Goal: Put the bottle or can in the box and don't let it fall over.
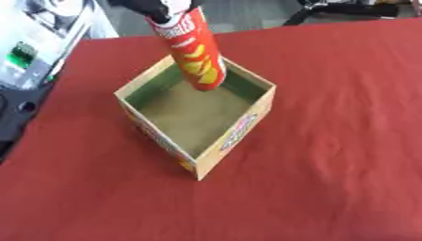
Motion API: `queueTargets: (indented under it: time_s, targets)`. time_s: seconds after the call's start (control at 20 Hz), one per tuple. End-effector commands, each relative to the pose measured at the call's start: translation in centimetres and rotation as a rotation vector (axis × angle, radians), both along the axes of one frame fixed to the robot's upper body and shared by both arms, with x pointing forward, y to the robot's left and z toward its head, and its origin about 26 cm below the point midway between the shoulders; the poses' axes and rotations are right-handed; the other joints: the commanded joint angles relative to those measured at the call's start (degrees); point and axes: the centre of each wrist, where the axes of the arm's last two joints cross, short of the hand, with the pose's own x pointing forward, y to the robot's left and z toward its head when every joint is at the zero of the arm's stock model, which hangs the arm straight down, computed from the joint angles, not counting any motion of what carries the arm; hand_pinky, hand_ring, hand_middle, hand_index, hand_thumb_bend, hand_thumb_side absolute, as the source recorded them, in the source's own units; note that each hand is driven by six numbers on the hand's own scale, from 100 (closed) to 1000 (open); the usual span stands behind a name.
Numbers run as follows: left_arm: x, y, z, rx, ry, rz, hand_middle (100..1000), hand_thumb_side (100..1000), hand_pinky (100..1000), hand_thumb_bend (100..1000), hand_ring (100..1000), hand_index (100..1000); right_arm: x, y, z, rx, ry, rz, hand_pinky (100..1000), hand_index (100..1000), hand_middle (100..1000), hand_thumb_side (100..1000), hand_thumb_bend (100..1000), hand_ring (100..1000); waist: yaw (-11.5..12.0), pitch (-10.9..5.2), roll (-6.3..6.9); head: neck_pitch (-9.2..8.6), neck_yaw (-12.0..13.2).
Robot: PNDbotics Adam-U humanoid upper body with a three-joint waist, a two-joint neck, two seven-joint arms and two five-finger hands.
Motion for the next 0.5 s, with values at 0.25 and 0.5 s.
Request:
queueTargets:
  time_s: [0.25, 0.5]
  targets:
    - [1.3, -0.1, -0.9, 0.048, 0.016, -0.005, 501, 100, 565, 496, 653, 332, -0.5, 0.0, 1.0, -0.011, -0.034, 0.007, 687, 828, 809, 322, 254, 847, -0.17, -0.77, -0.10, -1.15, -0.31]
    - [1.7, 0.0, -1.5, 0.122, 0.044, -0.029, 651, 100, 742, 787, 784, 576, -0.5, 0.0, 1.0, -0.010, -0.033, 0.008, 687, 827, 809, 325, 255, 847, -0.10, -0.79, -0.08, -1.19, -0.52]
